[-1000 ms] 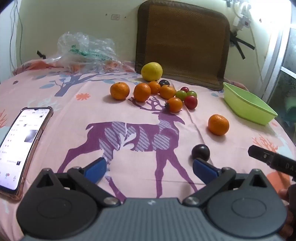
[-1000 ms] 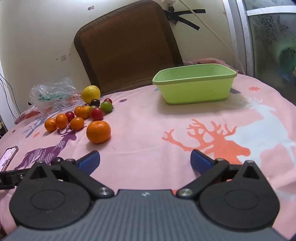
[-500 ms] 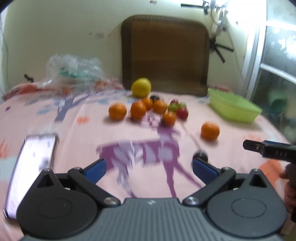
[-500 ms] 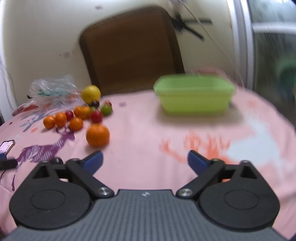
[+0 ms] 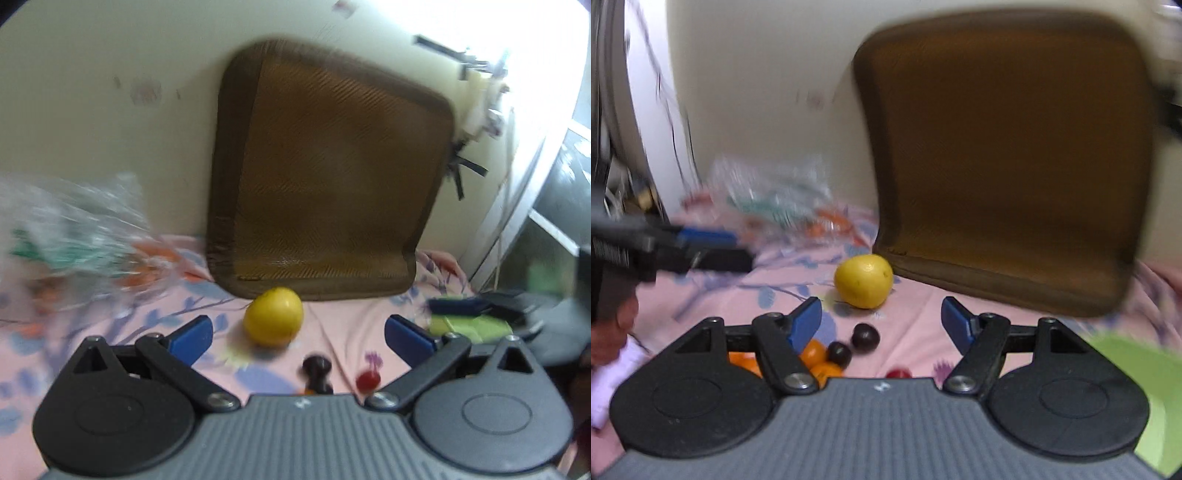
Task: Organize fruits
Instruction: 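Clamp the yellow lemon between the right and left grippers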
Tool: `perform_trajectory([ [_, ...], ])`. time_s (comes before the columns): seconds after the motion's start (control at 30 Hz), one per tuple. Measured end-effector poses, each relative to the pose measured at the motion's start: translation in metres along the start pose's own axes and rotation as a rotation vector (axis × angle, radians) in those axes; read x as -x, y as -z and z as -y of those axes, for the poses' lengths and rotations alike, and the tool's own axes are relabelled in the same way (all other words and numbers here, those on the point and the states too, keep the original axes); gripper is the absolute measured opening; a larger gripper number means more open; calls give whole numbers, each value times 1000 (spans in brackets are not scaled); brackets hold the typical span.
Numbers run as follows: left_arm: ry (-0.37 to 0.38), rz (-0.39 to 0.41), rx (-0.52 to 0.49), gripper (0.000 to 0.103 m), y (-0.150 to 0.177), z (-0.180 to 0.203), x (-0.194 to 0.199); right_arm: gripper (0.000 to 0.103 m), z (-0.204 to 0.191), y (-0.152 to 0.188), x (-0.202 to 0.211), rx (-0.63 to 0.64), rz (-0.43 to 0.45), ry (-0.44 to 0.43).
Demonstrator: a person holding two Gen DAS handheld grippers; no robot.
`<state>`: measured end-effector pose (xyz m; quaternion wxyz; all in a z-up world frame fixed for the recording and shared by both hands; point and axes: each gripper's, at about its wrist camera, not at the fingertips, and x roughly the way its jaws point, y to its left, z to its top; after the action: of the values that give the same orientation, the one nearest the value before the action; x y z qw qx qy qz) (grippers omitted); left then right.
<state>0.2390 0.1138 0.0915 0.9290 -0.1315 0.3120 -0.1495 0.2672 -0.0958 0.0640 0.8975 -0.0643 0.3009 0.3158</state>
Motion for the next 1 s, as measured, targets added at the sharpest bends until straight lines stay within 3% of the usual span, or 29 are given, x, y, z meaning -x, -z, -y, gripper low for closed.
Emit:
perform_trajectory([
  [0.1, -2, -54, 2, 103, -10, -14, -44, 74, -5, -9, -66, 10, -94, -72],
  [0.23, 6, -108, 17, 101, -18, -26, -83, 79, -17, -16, -118, 38, -157, -112],
  [0.27, 3, -126, 16, 91, -17, -27, -92, 79, -19, -18, -131, 41, -169, -106],
  [0.3, -3, -150, 15, 83, -18, -27, -99, 72, -18, -19, -137, 40, -173, -97],
  [0.33, 12, -166, 52, 64, -17, -31, -104, 67, -20, -19, -143, 52, -158, -64],
  [0.4, 20, -182, 125, 58, -13, -36, -105, 66, -18, -21, -140, 50, -157, -55],
  [0.5, 30, -152, 103, 58, -7, -14, -84, 66, -14, -19, -110, 13, -131, -61],
  [0.6, 35, -117, 26, 57, -8, 30, -60, 66, -11, -12, -60, 37, -56, -26],
  [0.73, 97, -90, -29, 57, -11, 96, -43, 66, 7, -5, 4, 38, 3, 37],
  [0.87, 187, -98, -69, 61, -3, 163, -53, 66, 37, 17, 61, 40, 8, 132],
  [1.0, 246, -158, -73, 62, 16, 218, -83, 66, 72, 46, 95, 18, -32, 222],
])
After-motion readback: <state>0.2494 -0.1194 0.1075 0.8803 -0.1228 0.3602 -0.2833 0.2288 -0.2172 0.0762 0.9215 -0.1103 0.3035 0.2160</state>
